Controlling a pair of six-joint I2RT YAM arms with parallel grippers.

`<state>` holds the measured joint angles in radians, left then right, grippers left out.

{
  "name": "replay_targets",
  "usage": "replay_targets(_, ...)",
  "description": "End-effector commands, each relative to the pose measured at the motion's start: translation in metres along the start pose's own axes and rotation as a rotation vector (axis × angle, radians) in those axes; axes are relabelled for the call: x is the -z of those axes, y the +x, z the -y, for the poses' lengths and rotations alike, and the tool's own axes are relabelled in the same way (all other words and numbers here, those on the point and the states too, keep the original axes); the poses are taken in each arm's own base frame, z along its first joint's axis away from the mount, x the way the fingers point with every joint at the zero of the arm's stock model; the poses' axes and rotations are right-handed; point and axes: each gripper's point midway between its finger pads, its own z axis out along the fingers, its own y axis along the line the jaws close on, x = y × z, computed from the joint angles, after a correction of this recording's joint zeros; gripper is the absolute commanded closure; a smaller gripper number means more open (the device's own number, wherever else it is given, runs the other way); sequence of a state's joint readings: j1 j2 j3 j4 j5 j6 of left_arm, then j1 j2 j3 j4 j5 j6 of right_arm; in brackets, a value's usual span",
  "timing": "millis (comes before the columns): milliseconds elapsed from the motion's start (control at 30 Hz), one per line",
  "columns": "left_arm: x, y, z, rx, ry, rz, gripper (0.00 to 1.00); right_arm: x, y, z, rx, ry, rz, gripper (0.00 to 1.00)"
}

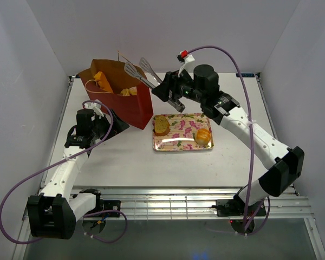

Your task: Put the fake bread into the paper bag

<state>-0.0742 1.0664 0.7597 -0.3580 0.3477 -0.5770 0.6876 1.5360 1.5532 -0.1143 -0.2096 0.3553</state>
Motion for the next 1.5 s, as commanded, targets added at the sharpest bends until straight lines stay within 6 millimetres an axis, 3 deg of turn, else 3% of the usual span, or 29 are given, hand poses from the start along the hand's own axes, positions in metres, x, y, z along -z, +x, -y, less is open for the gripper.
replay_targets(0, 0.0, 0.0, -0.002, -0.009, -0.007, 0.01, 0.05, 0.024, -0.022, -0.006, 0.046, 0.016, 0.082, 0.35)
replay_targets(333, 0.0, -0.004, -0.007, -0.011, -0.043, 0.026, 0.05, 0.08, -0.002, 0.02, 0.053, 0.184, 0.128, 0.36)
replay_targets(400, 0.001, -0.006, -0.009, -0.013, -0.057, 0.035, 0.05, 0.09, 0.016, 0.038, 0.049, 0.261, 0.113, 0.35)
replay_targets(433, 0.001, -0.005, -0.01, -0.013, -0.061, 0.034, 0.05, 0.101, 0.013, 0.043, 0.052, 0.297, 0.138, 0.35)
replay_targets(467, 0.002, -0.006, -0.01, -0.014, -0.063, 0.037, 0.05, 0.105, 0.028, 0.052, 0.047, 0.329, 0.117, 0.35)
replay_targets(567, 0.002, -0.006, -0.011, -0.014, -0.067, 0.039, 0.05, 0.126, 0.036, 0.066, 0.048, 0.4, 0.141, 0.35)
replay_targets(600, 0.001, -0.006, -0.011, -0.013, -0.068, 0.038, 0.05, 0.13, 0.052, 0.076, 0.044, 0.43, 0.119, 0.35)
replay_targets(667, 0.001, -0.005, -0.012, -0.013, -0.069, 0.036, 0.05, 0.146, 0.057, 0.086, 0.038, 0.497, 0.138, 0.35)
replay_targets(700, 0.0, -0.005, -0.012, -0.012, -0.07, 0.034, 0.05, 0.149, 0.072, 0.095, 0.035, 0.53, 0.115, 0.35)
replay_targets(900, 0.0, -0.006, -0.013, -0.01, -0.076, 0.036, 0.05, 0.182, 0.1, 0.126, 0.027, 0.684, 0.134, 0.35)
replay_targets(1067, 0.0, -0.006, -0.012, -0.011, -0.074, 0.034, 0.05, 0.21, 0.139, 0.168, -0.022, 0.883, 0.123, 0.36)
replay_targets(1267, -0.001, -0.006, -0.011, -0.011, -0.069, 0.03, 0.05, 0.23, 0.183, 0.208, -0.148, 1.001, 0.095, 0.36)
replay_targets(1467, -0.001, -0.004, -0.01, -0.011, -0.058, 0.022, 0.05, 0.228, 0.209, 0.233, -0.225, 0.988, 0.051, 0.36)
